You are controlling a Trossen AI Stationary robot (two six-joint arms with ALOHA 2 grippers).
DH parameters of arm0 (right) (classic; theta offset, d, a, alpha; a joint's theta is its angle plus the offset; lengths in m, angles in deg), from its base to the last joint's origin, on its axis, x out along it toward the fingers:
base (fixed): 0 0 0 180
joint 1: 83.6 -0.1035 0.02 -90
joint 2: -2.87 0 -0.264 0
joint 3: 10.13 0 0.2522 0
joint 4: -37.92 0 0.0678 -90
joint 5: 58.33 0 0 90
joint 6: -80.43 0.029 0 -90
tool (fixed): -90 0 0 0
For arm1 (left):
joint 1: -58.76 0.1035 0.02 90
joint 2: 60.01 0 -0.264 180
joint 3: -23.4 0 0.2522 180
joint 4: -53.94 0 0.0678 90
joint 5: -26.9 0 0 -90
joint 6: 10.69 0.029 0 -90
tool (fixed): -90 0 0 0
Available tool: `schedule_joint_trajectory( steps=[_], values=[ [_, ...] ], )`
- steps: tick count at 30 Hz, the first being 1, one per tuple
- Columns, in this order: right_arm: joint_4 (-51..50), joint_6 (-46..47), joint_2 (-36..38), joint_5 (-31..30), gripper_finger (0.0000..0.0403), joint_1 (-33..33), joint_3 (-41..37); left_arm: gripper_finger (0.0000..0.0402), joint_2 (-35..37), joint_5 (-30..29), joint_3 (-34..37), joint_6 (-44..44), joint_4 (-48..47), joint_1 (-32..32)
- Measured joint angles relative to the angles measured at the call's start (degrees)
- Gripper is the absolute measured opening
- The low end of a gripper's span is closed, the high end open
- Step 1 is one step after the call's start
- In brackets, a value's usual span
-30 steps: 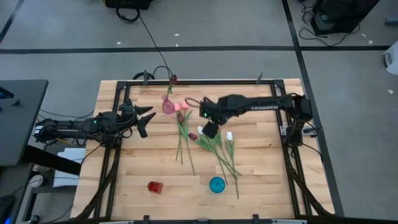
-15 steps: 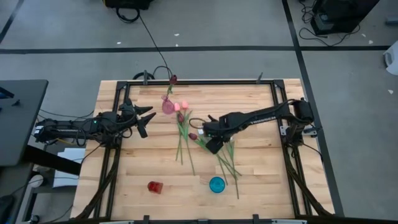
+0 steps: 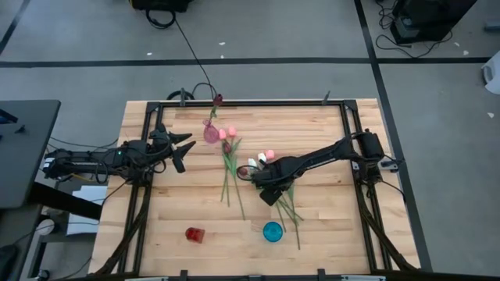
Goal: Sort flowers into vase by color
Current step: Put the bottom pink flower into the red vase
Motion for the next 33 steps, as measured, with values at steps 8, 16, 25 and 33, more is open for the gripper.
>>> schedule_joint_trajectory(
  steps=[8, 16, 25, 33],
  values=[
    [0.7, -1.2, -1.5, -1.6, 0.0127, 0.3, 0.0, 0.0163, 0.0, 0.0, 0.0, 0.1, 0.0, 0.0],
    [-1.3, -3.0, -1.4, -1.7, 0.0012, 0.5, 0.1, 0.0163, 0.0, 0.0, 0.0, 0.2, -1.4, 0.0],
    [-9.4, -4.9, 10.5, -16.2, 0.0014, 0.4, -0.1, 0.0163, 0.0, 3.0, 0.0, 0.1, -1.2, 0.0],
    [25.0, -26.8, 18.2, -20.5, 0.0014, -0.5, 0.0, 0.0163, -5.9, 19.7, -0.1, -3.0, 4.6, 0.0]
  ],
)
